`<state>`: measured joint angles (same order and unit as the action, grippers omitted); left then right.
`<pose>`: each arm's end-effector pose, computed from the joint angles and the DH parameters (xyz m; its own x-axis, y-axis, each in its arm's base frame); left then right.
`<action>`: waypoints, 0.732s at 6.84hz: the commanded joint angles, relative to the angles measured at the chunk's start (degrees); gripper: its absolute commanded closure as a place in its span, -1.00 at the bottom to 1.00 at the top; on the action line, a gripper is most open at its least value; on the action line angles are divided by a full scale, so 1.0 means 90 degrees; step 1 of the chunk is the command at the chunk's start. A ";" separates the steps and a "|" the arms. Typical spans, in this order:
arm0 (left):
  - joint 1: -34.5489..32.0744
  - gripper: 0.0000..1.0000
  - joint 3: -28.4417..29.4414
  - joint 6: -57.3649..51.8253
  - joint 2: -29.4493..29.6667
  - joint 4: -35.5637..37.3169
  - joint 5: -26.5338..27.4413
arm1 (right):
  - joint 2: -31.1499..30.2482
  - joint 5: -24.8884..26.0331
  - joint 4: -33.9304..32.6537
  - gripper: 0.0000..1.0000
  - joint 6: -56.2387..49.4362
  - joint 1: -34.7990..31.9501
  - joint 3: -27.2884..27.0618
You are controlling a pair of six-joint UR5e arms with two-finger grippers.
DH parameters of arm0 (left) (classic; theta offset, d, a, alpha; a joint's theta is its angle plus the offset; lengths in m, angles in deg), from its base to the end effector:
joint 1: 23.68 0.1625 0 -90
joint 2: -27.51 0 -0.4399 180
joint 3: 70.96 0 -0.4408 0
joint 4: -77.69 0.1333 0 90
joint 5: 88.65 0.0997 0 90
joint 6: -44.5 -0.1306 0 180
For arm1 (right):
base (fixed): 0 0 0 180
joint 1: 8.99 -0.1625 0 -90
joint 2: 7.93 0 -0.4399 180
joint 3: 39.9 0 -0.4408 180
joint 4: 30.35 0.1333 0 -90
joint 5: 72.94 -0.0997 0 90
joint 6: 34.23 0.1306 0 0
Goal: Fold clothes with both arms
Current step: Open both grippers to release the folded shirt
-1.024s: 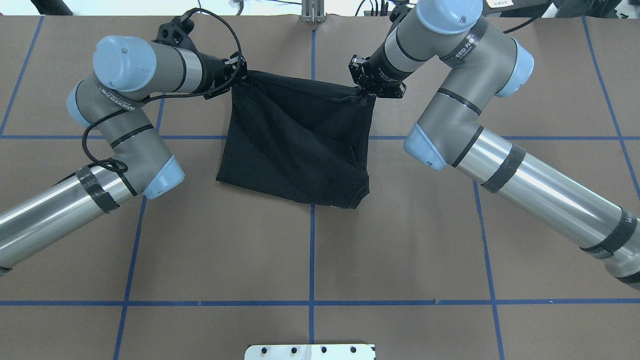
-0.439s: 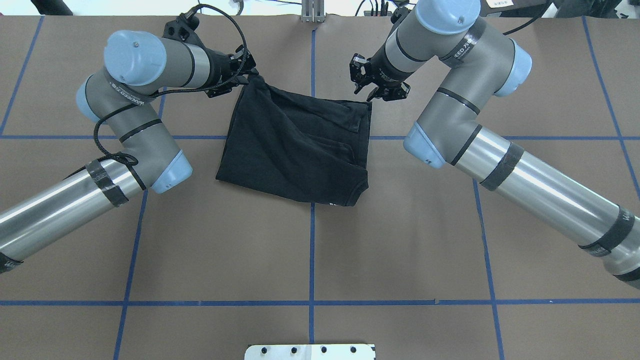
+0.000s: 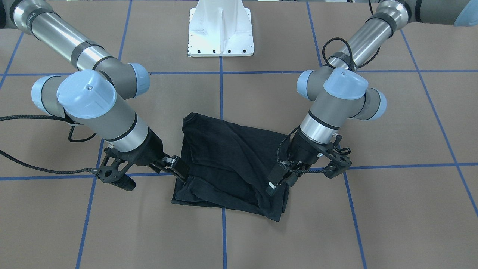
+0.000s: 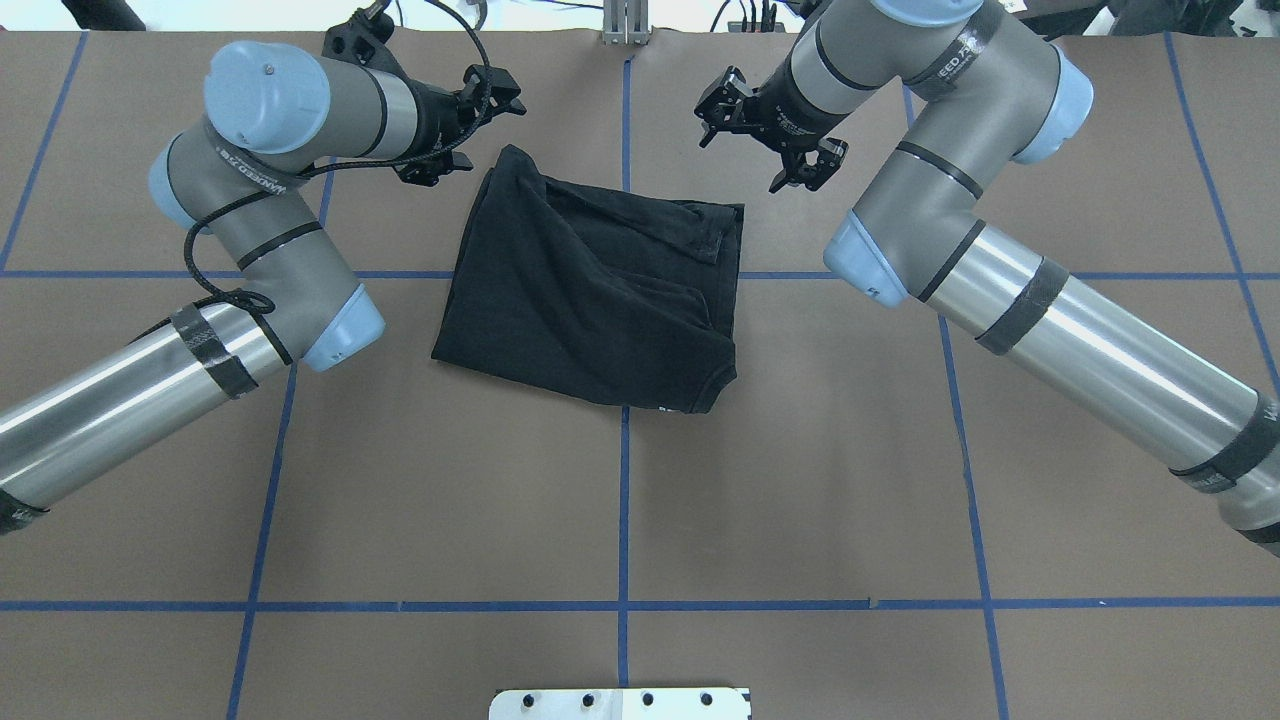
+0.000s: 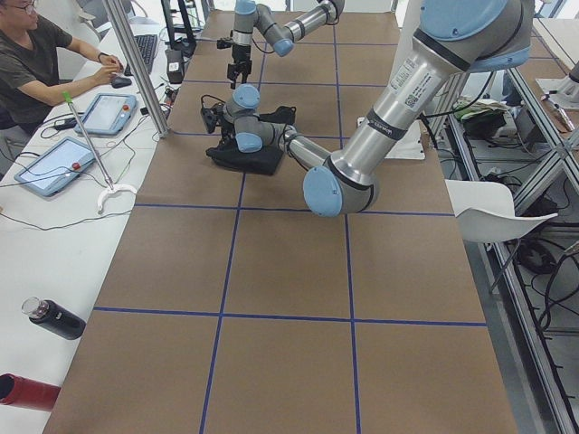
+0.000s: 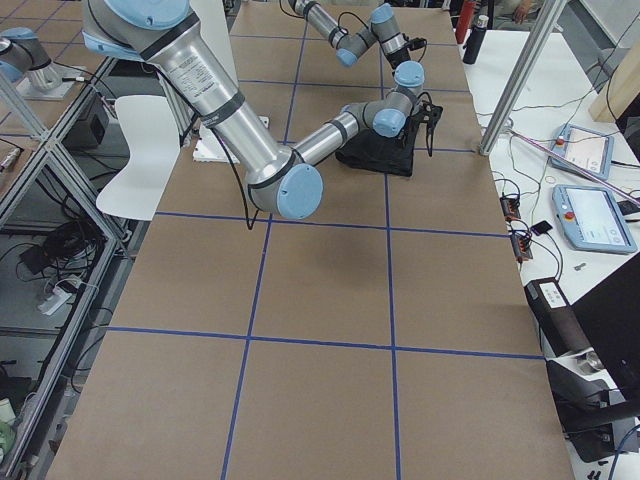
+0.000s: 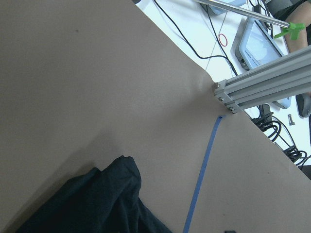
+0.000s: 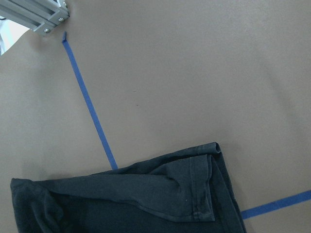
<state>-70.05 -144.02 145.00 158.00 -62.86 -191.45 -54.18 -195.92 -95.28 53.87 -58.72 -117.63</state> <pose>0.5037 -0.6797 0.2599 0.0840 -0.3457 -0.9346 0.5839 0.7771 -0.2349 -0.4868 -0.6708 0.2273 0.3676 0.3909 0.8439 -0.3345 0.9022 -0.2722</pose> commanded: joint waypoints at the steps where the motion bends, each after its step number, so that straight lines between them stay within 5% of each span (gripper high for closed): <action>1: -0.0014 -1.00 -0.0027 -0.0043 0.0003 -0.0027 -0.0023 | -0.0027 0.0090 0.0393 -0.97 -0.0788 0.0385 -0.0045; 3: -0.0014 -0.99 -0.0133 -0.0063 -0.0055 -0.0037 -0.0062 | -0.0231 0.0616 0.0553 -0.96 -0.1944 0.0884 -0.0054; 5: -0.0014 -1.00 -0.0164 -0.0131 -0.0075 -0.0037 -0.0062 | -0.0330 0.1094 0.0602 -0.68 -0.2298 0.1159 -0.0035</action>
<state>-70.18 -145.33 144.01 157.45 -63.19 -191.99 -56.55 -188.76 -90.12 34.95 -49.99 -118.03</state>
